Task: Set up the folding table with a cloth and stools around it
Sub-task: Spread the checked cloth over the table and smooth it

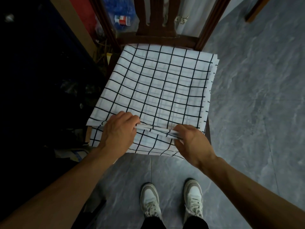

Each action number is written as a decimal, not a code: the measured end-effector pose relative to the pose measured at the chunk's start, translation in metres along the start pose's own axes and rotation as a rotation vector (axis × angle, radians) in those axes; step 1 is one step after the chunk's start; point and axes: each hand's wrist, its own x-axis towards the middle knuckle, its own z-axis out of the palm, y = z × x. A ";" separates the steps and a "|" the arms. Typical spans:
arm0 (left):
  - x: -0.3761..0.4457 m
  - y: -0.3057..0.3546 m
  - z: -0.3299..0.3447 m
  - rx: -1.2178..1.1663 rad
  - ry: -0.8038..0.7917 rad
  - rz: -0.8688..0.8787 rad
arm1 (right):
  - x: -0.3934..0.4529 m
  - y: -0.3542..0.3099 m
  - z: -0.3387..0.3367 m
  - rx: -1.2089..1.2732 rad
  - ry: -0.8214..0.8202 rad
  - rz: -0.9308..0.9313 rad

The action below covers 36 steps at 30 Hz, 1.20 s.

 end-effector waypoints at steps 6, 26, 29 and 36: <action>0.018 0.030 -0.046 -0.051 -0.037 -0.024 | -0.002 -0.012 -0.041 -0.103 0.094 -0.026; 0.098 0.270 -0.368 0.315 0.049 0.094 | -0.127 -0.048 -0.446 -0.276 0.180 -0.027; 0.111 0.320 -0.408 0.353 0.090 0.130 | -0.165 -0.054 -0.494 -0.311 0.264 -0.016; 0.148 0.392 -0.457 0.396 0.181 0.352 | -0.252 -0.058 -0.562 -0.413 0.479 0.123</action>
